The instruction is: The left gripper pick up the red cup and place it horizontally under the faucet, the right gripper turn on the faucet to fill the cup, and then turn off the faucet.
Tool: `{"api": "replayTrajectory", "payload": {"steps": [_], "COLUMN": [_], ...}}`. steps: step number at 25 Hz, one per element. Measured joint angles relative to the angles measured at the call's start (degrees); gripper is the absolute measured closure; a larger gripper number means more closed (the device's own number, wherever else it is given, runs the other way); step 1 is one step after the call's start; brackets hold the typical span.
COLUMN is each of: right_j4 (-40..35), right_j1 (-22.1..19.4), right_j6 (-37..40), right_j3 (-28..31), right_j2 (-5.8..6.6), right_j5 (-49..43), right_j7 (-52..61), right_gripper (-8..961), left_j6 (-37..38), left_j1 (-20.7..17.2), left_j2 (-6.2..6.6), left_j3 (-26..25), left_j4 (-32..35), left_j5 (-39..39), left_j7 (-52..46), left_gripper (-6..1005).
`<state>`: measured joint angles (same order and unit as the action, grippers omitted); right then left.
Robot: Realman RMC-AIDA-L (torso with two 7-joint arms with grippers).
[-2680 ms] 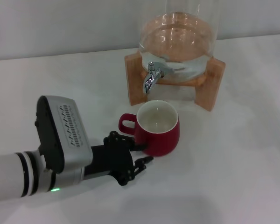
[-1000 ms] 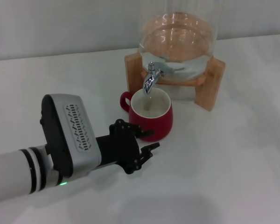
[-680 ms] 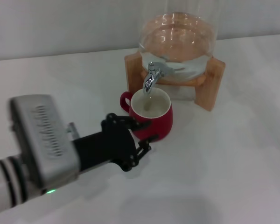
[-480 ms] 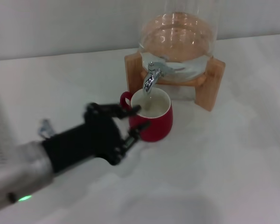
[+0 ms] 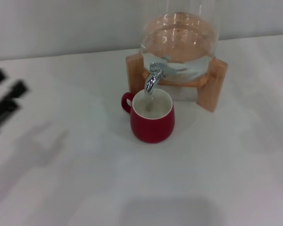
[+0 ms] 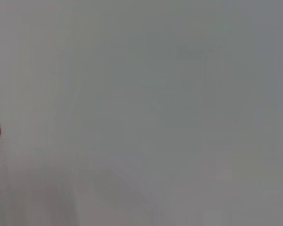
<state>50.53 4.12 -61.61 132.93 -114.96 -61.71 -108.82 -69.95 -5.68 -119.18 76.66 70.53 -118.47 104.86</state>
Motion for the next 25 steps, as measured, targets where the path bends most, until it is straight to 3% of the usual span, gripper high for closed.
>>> {"api": "replayTrajectory", "payload": {"steps": [2, 6, 12, 16, 20, 25], "right_j4": [0.0, 0.55, 1.39, 2.15, 5.83, 17.9], "right_j1": [-0.21, -1.18, -2.39, -2.19, -1.82, -3.22], "right_j6": [-1.13, -5.36, -17.53, -23.75, -22.92, -12.78], "right_j3": [-0.03, -0.23, -0.48, -3.22, -12.03, -26.54], "right_j2": [0.0, 0.04, 0.17, -0.15, -0.2, -0.22], "right_j5": [-0.06, -0.18, -0.53, -2.48, -3.13, -6.03], "right_j7": [0.13, 1.46, 6.38, 9.32, 10.53, 13.45], "right_gripper": [322, 322, 322, 322, 322, 322], "left_j6": [-1.84, -2.93, -2.83, -2.43, -2.11, -2.07], "left_j1": [0.87, 3.13, 6.12, 8.84, 10.3, 10.56], "left_j2": [0.0, 0.06, 0.25, 0.27, 0.28, 0.24], "left_j3": [-5.16, -12.21, -17.23, -19.66, -21.99, -23.12], "left_j4": [-4.29, -11.06, -16.26, -19.12, -21.44, -22.57], "left_j5": [-1.31, -1.47, 1.87, 3.34, 3.56, 3.56], "left_j7": [-3.12, -7.42, -8.22, -8.24, -8.34, -8.76], "left_gripper": [594, 414, 146, 123, 111, 112]}}
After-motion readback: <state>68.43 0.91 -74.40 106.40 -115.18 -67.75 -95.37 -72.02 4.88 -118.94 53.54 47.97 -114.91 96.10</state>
